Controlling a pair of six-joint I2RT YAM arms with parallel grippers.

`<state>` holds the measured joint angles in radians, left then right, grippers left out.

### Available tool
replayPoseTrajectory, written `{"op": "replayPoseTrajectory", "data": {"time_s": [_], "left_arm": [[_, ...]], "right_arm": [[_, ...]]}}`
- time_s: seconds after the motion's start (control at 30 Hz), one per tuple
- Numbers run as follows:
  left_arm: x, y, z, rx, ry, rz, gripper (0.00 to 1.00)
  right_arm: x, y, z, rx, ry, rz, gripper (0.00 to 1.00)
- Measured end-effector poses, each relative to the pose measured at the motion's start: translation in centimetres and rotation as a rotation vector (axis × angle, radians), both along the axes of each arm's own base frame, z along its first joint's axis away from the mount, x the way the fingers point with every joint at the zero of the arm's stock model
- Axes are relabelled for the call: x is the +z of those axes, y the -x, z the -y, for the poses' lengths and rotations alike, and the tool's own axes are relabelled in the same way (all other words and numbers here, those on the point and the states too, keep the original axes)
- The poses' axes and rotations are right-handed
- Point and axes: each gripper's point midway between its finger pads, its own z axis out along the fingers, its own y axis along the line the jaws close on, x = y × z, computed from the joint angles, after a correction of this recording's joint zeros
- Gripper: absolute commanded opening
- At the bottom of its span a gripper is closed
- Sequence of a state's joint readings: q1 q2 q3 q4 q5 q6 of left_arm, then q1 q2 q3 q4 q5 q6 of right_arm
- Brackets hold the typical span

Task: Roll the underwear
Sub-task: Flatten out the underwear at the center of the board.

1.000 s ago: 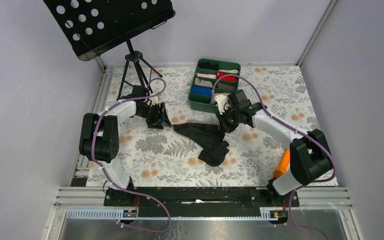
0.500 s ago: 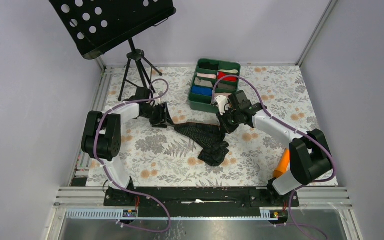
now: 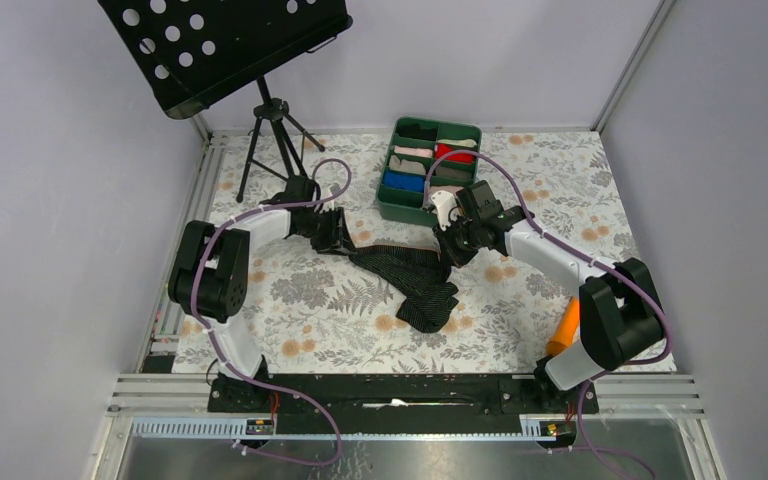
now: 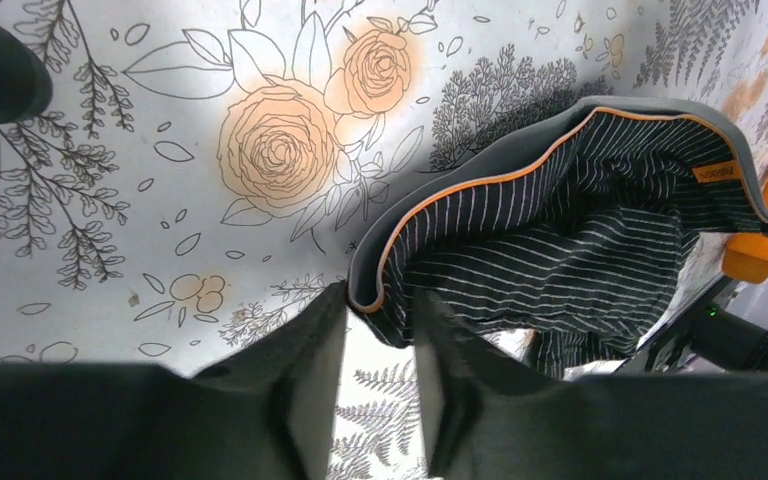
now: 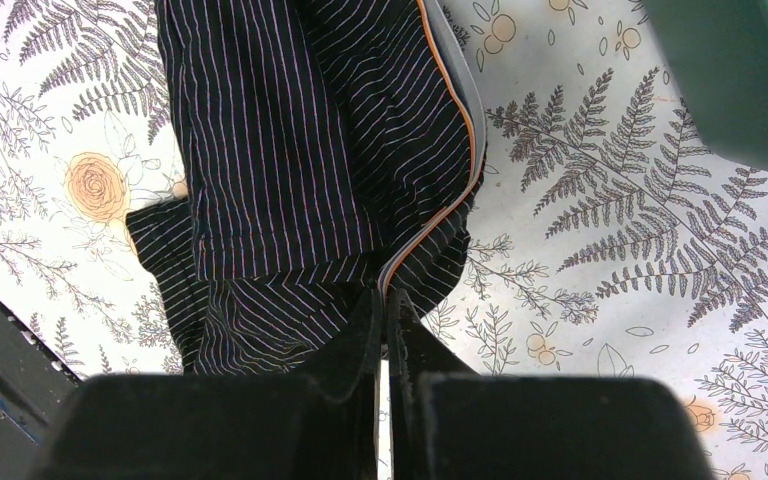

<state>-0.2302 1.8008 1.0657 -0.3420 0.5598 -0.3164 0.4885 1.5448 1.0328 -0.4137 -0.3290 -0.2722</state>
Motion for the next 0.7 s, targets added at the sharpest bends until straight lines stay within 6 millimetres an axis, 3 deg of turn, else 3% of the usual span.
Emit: {"op": "replayPoseTrajectory", "data": {"time_s": [0.07,0.17,0.37,0.43,0.53,0.7], "left_arm": [[-0.2,0.0,0.1,0.001,-0.004,-0.006,0.16],[-0.3,0.0,-0.1,-0.001,-0.015,-0.008,0.06],[1.6,-0.1,-0.6,-0.037,-0.048,0.040,0.00],[4.1,-0.2,-0.9,-0.060,-0.063,0.115,0.00],[9.0,-0.7,-1.3,-0.090,-0.073,0.276,0.00],[18.3,-0.7,-1.9,-0.143,-0.089,0.570,0.00]], "right_arm": [[0.0,0.0,0.0,0.000,0.000,0.000,0.00],[0.0,-0.1,0.1,-0.004,0.006,0.003,0.00],[0.7,-0.8,1.6,-0.009,0.032,0.022,0.00],[2.1,-1.6,2.5,-0.028,0.030,0.053,0.00],[5.9,-3.2,3.7,-0.060,0.006,0.146,0.00],[14.1,-4.0,4.1,-0.071,-0.065,0.354,0.00]]}}
